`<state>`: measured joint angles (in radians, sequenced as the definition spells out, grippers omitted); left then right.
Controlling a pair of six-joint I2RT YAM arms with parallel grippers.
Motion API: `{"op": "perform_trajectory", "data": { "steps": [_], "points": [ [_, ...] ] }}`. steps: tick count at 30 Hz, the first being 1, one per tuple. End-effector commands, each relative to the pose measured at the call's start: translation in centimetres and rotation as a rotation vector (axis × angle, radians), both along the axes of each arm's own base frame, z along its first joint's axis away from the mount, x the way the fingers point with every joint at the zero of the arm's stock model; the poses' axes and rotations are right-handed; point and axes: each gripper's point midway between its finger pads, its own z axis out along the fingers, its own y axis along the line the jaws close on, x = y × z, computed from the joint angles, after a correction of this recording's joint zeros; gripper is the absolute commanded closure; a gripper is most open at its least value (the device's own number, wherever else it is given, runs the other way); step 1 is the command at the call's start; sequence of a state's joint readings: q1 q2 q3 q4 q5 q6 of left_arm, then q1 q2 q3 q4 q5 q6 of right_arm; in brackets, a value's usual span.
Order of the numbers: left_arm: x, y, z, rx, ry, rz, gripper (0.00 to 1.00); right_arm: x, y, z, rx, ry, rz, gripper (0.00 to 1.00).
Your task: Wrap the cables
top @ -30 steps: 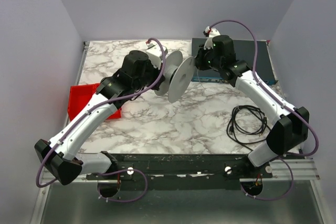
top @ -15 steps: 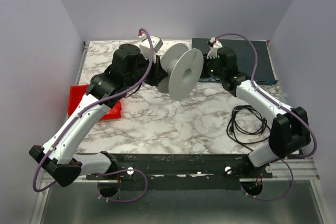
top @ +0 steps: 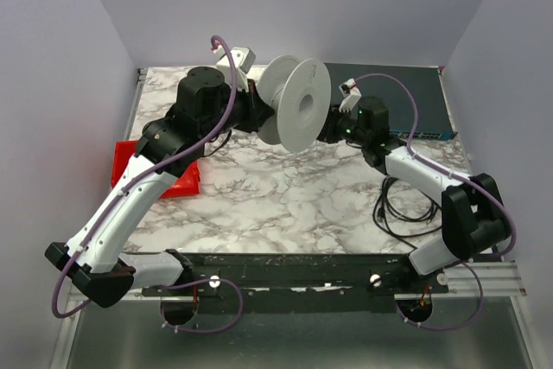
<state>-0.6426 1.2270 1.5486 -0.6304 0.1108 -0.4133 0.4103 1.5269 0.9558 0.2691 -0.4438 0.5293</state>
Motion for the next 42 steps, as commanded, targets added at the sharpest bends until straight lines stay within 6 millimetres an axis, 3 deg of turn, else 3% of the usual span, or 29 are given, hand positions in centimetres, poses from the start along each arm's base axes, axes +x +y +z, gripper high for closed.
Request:
{"op": "perform_trajectory", "data": {
  "steps": [1, 9, 21, 29, 32, 42],
  "points": [
    [1.9, 1.5, 4.9, -0.123, -0.083, 0.165, 1.00, -1.8, 1.1, -0.2, 0.096, 0.023, 0.073, 0.77],
    [4.4, 2.7, 5.3, -0.154, -0.056, 0.336, 1.00, -5.4, 2.8, -2.2, 0.140, 0.077, 0.142, 0.77],
    [7.9, 4.5, 4.6, -0.126, -0.039, 0.543, 1.00, -9.8, 6.1, -2.5, 0.171, 0.116, 0.248, 0.83],
    [11.1, 5.9, 2.4, -0.102, 0.001, 0.652, 1.00, -11.9, 5.6, -2.2, 0.128, 0.127, 0.247, 0.91],
    [12.2, 6.3, 1.3, -0.087, 0.018, 0.682, 1.00, -12.5, 5.2, -1.8, 0.105, 0.129, 0.238, 0.99],
    [15.1, 6.4, -3.0, 0.012, 0.099, 0.751, 1.00, -13.7, 5.3, 0.5, -0.142, 0.089, 0.205, 0.99]
  ]
}}
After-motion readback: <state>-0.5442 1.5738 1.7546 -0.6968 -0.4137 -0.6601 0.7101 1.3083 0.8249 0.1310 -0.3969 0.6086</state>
